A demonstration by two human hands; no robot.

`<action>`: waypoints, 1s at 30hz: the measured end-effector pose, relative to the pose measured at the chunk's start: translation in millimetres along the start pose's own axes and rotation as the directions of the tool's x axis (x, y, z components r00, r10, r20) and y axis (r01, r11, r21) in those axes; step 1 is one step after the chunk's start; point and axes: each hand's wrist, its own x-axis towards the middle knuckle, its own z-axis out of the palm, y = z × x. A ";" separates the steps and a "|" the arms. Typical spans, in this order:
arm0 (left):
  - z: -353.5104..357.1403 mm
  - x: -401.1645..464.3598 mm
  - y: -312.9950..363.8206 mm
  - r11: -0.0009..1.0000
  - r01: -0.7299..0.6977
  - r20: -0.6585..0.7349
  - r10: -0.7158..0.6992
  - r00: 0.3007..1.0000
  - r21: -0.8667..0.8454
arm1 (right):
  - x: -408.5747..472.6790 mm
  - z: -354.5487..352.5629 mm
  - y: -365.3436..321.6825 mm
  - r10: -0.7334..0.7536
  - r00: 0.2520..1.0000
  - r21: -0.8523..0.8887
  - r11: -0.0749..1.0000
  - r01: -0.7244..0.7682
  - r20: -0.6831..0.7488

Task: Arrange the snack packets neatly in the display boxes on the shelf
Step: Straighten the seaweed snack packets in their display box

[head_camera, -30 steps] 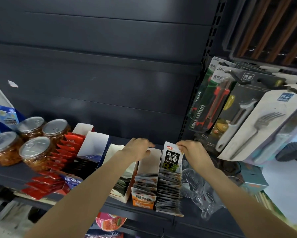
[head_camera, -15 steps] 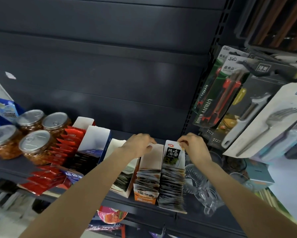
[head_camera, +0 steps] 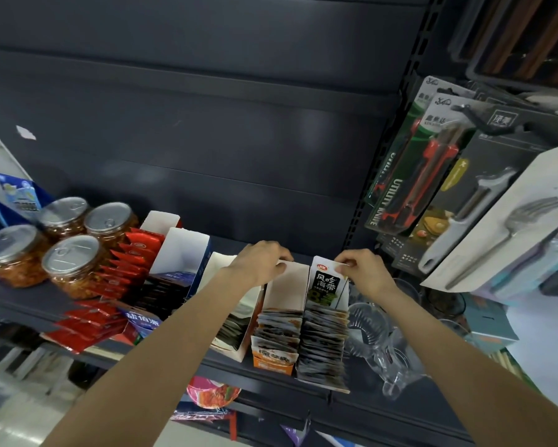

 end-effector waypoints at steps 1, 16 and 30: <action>0.4 -0.4 0.6 1.000 0.002 0.002 -0.002 1.000 0.000 | 0.3 -0.9 1.2 0.005 1.000 0.017 1.000 -0.006 0.011; 6.7 -8.8 12.5 0.996 0.040 -0.018 -0.038 0.999 0.079 | -6.3 5.5 1.4 -0.095 0.995 -0.203 0.975 0.088 -0.023; 9.9 -25.1 18.3 0.991 0.000 -0.024 0.003 1.000 0.135 | -51.5 -1.0 -17.5 -0.179 0.972 -0.027 0.982 0.185 0.151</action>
